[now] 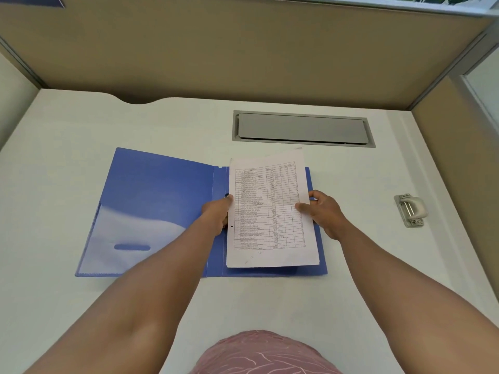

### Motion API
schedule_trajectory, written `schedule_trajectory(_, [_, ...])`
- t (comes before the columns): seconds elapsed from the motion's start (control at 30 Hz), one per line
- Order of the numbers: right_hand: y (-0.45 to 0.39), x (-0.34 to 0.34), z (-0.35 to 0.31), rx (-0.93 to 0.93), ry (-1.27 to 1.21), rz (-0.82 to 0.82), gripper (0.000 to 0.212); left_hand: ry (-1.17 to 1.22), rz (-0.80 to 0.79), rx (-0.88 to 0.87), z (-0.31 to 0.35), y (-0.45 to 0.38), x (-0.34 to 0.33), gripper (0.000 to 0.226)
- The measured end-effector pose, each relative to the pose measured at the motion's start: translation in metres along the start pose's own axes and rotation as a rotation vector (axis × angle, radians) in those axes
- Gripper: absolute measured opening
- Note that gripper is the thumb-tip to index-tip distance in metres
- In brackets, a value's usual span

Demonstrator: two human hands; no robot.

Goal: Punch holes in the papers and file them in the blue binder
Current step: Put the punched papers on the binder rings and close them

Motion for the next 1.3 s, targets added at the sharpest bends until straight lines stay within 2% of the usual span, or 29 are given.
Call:
schedule_trajectory(0.17, [0.003, 0.0, -0.001, 0.001, -0.001, -0.007, 0.021, -0.018, 0.001, 0.018, 0.0, -0.002, 0.0, 0.037])
schedule_trajectory(0.63, [0.002, 0.005, 0.002, -0.031, -0.012, 0.007, 0.031, -0.06, 0.015, 0.034, 0.0, -0.006, 0.002, 0.045])
schedule_trajectory(0.83, [0.001, 0.006, 0.004, -0.043, -0.012, 0.015, 0.031, -0.064, 0.041, 0.009, 0.001, -0.009, 0.005, 0.034])
schedule_trajectory(1.3, [-0.003, 0.01, 0.009, -0.029, -0.058, 0.075, 0.031, -0.044, 0.11, 0.028, 0.003, 0.001, 0.0, 0.033])
Point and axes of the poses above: each hand's wrist, its own y-axis away from the middle knuckle, its own x-axis out of the back of the hand, z = x × y, the point moved 8 cm from there along -y, towards the middle knuckle, and after that the axes turned 12 degrees about -z, right-handed, at the moved point
